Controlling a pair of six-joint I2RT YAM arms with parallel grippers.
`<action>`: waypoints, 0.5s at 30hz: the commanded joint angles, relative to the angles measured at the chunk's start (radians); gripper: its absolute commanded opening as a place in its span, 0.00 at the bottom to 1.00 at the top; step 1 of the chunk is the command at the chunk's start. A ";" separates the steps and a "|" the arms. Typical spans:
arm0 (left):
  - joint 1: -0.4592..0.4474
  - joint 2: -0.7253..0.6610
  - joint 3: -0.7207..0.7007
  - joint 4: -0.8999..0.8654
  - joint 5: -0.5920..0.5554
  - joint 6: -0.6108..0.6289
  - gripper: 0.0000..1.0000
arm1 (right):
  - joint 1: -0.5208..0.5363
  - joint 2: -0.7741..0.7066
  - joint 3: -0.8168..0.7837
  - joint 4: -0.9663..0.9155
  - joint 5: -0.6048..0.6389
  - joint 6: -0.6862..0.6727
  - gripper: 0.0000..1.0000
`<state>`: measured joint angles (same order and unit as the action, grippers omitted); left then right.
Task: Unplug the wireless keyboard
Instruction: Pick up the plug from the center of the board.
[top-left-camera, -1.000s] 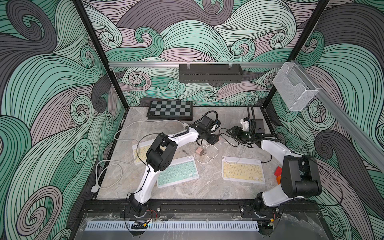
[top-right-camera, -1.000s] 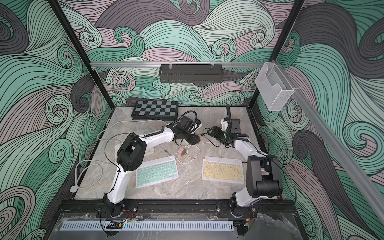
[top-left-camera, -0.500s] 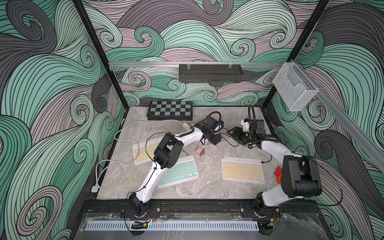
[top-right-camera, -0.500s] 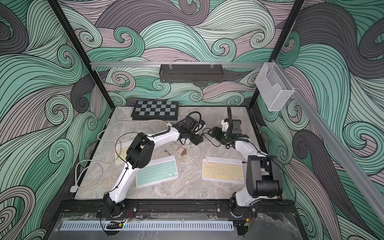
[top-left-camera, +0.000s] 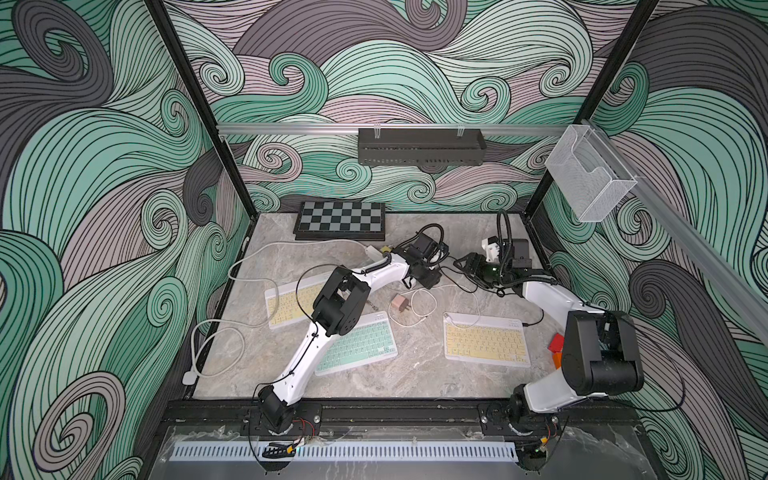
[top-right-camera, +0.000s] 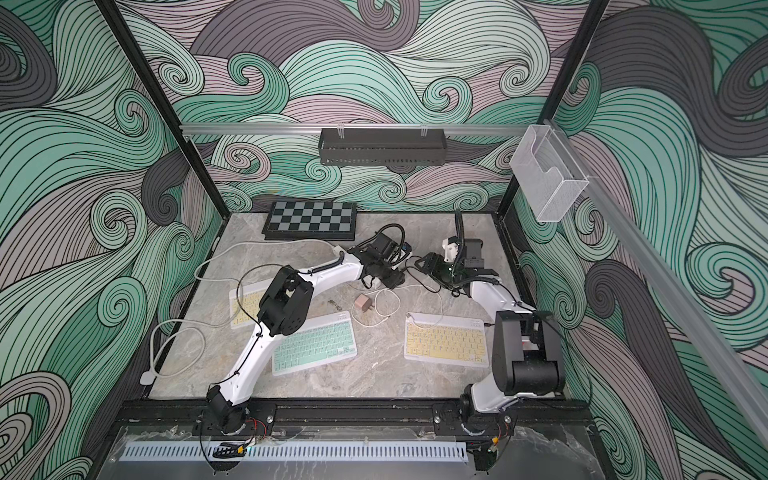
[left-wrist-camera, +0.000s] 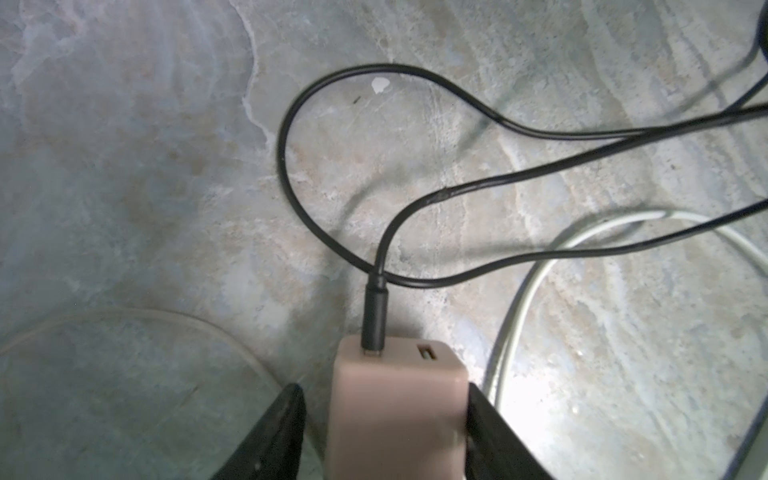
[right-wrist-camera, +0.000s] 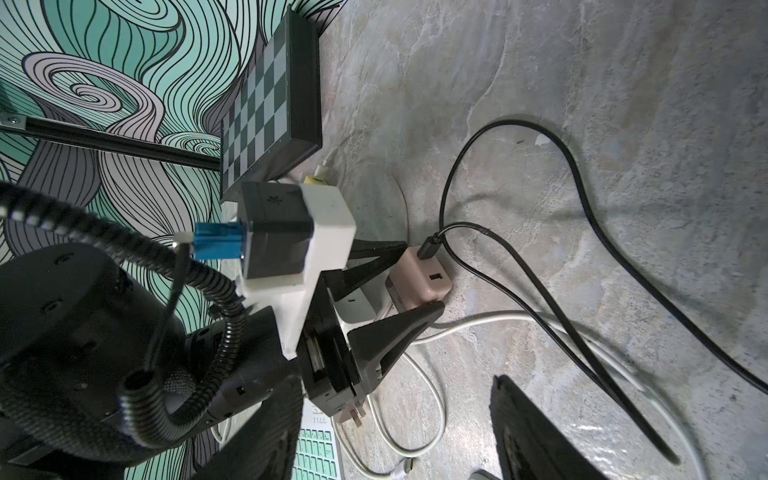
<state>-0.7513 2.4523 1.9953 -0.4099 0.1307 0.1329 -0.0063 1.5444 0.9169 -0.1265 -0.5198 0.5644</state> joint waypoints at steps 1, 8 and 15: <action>-0.009 -0.005 0.024 -0.026 -0.008 0.041 0.53 | -0.006 -0.003 -0.006 0.026 -0.022 0.011 0.72; -0.010 -0.101 0.003 -0.028 0.004 0.063 0.45 | -0.007 -0.028 -0.018 0.058 -0.053 0.019 0.72; -0.003 -0.285 -0.059 -0.066 0.048 0.099 0.44 | -0.011 -0.076 -0.002 0.131 -0.145 0.020 0.70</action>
<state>-0.7555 2.2910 1.9224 -0.4538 0.1390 0.1879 -0.0120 1.5036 0.9081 -0.0616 -0.5983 0.5758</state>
